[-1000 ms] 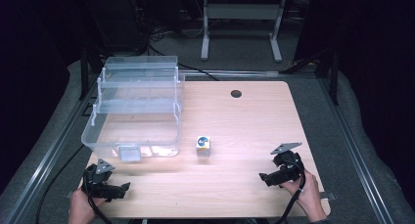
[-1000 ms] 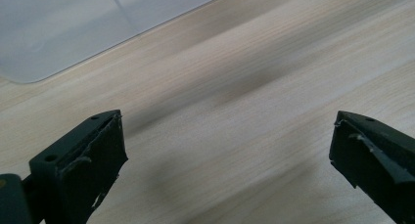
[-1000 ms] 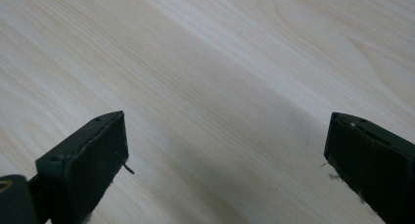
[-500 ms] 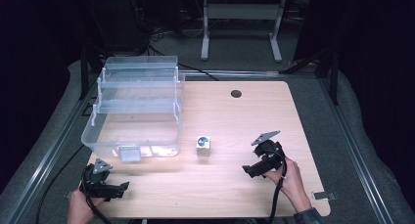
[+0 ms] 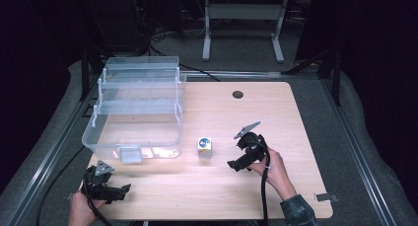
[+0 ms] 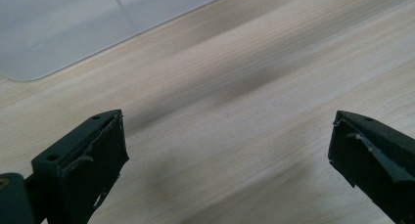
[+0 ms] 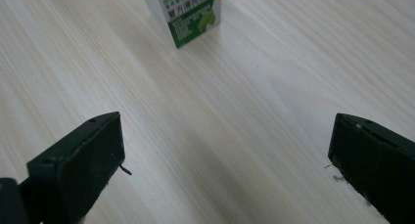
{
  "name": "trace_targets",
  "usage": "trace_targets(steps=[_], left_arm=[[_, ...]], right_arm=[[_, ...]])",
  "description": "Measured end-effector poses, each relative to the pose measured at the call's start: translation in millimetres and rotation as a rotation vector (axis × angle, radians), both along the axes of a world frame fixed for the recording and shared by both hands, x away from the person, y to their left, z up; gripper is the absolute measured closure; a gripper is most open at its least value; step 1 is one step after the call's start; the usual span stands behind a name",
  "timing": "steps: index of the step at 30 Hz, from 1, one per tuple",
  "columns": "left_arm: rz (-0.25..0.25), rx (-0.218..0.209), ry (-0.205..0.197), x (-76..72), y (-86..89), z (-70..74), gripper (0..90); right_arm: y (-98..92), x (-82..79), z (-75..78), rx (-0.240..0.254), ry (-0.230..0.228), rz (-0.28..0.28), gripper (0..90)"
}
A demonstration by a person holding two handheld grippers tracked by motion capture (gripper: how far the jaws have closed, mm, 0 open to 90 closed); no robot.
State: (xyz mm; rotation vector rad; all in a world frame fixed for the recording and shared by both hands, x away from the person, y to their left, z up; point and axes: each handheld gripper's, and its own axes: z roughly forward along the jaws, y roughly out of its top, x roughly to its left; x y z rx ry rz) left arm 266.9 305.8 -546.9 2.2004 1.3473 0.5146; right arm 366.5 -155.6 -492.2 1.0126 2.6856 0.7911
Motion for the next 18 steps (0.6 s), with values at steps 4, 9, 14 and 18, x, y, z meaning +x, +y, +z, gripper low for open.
trace_targets(steps=[4, 9, 14, 18], left_arm=[[-0.005, 0.008, 0.015, 0.2, -0.4, -1.7, 1.0], [-0.013, 0.007, 0.021, 0.3, -0.7, -2.1, 0.3], [-0.021, 0.014, 0.025, 0.7, -1.2, -2.9, 0.3], [-0.021, 0.013, 0.032, 0.7, -0.7, -3.4, 0.3]], right_arm=[[18.3, 10.3, 4.4, -0.001, -0.01, 0.036, 1.0], [44.2, 25.5, 6.4, -0.023, 0.005, 0.091, 1.2], [63.9, 39.7, 6.7, -0.08, 0.015, 0.14, 0.7], [77.3, 48.5, 6.4, -0.091, 0.028, 0.222, 0.0]])
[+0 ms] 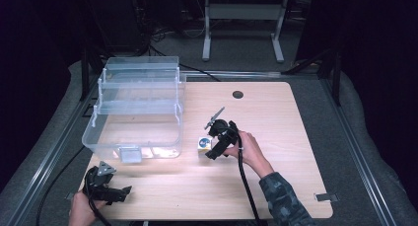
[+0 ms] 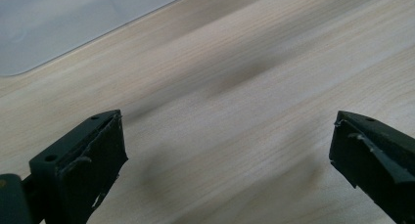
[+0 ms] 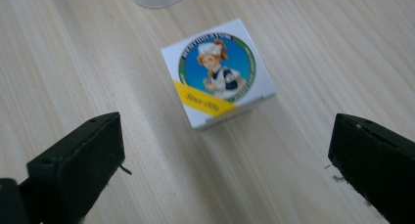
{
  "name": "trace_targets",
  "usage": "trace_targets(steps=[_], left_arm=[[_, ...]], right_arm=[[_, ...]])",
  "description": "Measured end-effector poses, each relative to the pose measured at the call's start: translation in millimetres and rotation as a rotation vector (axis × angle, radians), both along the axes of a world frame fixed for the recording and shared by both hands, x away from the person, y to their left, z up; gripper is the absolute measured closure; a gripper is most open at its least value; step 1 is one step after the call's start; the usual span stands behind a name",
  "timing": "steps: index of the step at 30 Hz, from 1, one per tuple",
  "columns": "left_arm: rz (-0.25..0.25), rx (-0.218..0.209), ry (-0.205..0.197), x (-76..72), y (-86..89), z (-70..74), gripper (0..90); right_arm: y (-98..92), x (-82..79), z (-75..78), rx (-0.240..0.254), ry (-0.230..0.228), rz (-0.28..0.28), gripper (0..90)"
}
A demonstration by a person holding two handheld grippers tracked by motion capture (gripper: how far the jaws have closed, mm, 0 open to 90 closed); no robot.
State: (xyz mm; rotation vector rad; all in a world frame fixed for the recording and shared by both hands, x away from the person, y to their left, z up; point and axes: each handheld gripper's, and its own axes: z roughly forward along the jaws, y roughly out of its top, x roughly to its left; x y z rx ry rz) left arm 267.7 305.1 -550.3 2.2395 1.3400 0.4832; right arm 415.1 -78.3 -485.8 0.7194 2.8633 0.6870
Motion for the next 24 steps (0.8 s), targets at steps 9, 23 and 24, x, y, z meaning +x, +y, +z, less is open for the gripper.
trace_targets(steps=[9, 23, 24], left_arm=[[-0.004, 0.003, 0.003, 0.3, -0.4, -0.5, 0.3], [-0.006, 0.005, 0.01, 0.4, -0.6, -1.2, 0.3], [-0.006, 0.006, 0.01, 0.3, -0.6, -1.3, 0.3]], right_arm=[[23.3, 10.9, -9.9, -0.047, 0.015, 0.031, 7.6], [36.6, 15.7, -21.5, -0.067, 0.038, 0.028, 31.7], [37.1, 15.6, -20.0, -0.097, 0.034, 0.025, 33.0]])
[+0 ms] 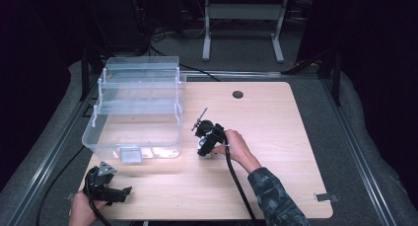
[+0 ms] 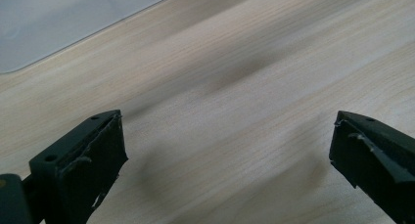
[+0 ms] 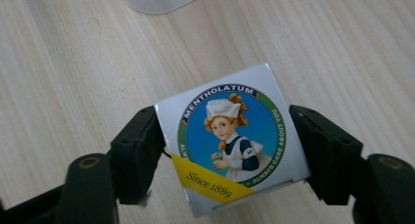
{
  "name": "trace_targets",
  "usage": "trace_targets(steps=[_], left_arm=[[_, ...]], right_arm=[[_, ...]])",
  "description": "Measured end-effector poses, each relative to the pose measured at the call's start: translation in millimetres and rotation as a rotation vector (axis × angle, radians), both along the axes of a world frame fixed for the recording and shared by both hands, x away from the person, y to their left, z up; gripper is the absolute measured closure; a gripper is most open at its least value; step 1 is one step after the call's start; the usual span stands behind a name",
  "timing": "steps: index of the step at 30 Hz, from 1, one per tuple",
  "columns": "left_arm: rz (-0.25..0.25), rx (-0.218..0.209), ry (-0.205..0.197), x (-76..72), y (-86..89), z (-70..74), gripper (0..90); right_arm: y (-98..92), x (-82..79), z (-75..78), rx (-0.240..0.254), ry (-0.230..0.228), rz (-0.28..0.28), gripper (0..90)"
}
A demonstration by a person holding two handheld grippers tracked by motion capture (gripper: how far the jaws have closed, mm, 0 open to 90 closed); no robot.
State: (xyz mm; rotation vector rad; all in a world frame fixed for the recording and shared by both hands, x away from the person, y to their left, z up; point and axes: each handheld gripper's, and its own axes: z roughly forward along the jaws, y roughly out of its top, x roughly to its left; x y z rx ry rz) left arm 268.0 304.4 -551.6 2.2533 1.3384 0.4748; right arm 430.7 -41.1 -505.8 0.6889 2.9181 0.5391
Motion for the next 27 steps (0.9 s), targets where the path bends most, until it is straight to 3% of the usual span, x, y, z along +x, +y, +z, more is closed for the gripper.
trace_targets(steps=[3, 5, 12, 17, 27], left_arm=[[0.001, -0.001, 0.002, 0.3, -0.1, -0.4, 0.3], [0.001, 0.002, 0.002, 0.3, 0.2, -0.2, 0.3], [0.005, 0.004, 0.001, 0.1, 0.5, -0.4, 0.3], [0.002, 0.003, -0.006, -0.4, 0.3, 0.4, 0.3], [0.002, 0.008, -0.01, -0.1, -0.7, 0.2, 0.4]], right_arm=[[0.6, -0.7, 0.6, -0.005, 0.003, 0.001, 42.5], [0.4, -0.7, 0.3, -0.004, 0.003, -0.004, 44.0], [1.1, -2.4, 1.8, -0.009, -0.014, -0.015, 45.3], [-2.6, -5.6, 7.6, 0.015, -0.027, -0.032, 45.4], [-28.1, -16.3, 24.3, 0.03, -0.044, -0.082, 45.4]])
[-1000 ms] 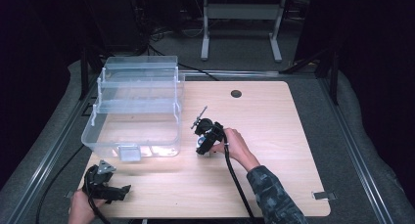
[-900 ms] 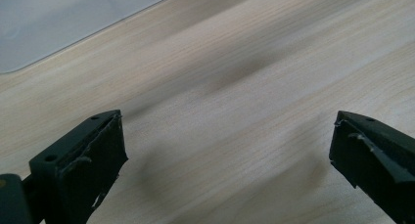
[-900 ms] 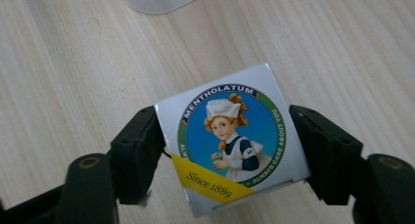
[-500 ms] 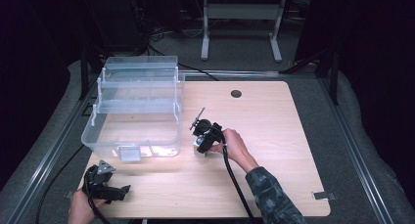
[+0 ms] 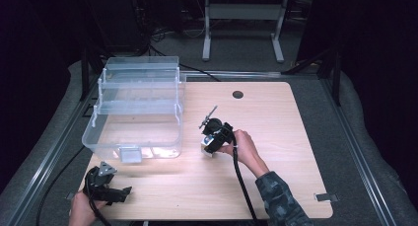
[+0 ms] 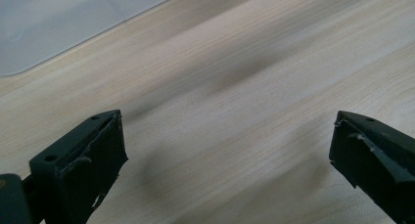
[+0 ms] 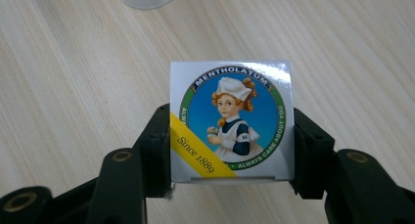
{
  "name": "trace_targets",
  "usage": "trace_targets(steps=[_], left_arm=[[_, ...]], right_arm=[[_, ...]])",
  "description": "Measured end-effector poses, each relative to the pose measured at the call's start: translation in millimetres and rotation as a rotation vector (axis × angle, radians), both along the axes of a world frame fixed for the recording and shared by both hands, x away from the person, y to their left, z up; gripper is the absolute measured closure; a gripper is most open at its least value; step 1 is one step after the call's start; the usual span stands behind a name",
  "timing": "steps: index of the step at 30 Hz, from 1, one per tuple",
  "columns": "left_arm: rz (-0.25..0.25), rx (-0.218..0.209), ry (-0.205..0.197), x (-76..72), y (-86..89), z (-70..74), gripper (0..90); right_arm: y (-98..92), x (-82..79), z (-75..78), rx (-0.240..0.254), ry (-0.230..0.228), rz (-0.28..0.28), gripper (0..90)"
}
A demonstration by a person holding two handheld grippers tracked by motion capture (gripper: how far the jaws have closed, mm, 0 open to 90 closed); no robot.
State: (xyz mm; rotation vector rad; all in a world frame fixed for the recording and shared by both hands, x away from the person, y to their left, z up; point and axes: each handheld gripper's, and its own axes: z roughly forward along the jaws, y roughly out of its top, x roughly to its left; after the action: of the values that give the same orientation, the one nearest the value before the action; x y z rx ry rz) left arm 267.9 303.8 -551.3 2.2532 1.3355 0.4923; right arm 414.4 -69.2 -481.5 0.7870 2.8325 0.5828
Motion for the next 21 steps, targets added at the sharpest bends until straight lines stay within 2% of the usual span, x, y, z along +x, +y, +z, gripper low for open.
trace_targets(steps=[8, 13, 19, 21], left_arm=[[-0.006, 0.004, 0.0, 0.2, -0.8, -0.4, 0.3], [-0.007, 0.004, -0.001, 0.1, -0.9, -0.1, 0.3], [-0.012, 0.009, 0.001, 0.3, -2.4, -1.0, 0.3], [-0.013, 0.006, 0.001, 0.2, -1.8, -0.7, 0.4]], right_arm=[[-33.5, -8.2, 10.1, 0.029, -0.022, -0.069, 45.3], [-53.2, -13.0, 12.7, 0.023, -0.034, -0.101, 45.3], [-79.2, -17.9, 16.3, 0.065, -0.038, -0.166, 45.3], [-88.0, -20.3, 19.5, 0.062, -0.048, -0.189, 45.3]])
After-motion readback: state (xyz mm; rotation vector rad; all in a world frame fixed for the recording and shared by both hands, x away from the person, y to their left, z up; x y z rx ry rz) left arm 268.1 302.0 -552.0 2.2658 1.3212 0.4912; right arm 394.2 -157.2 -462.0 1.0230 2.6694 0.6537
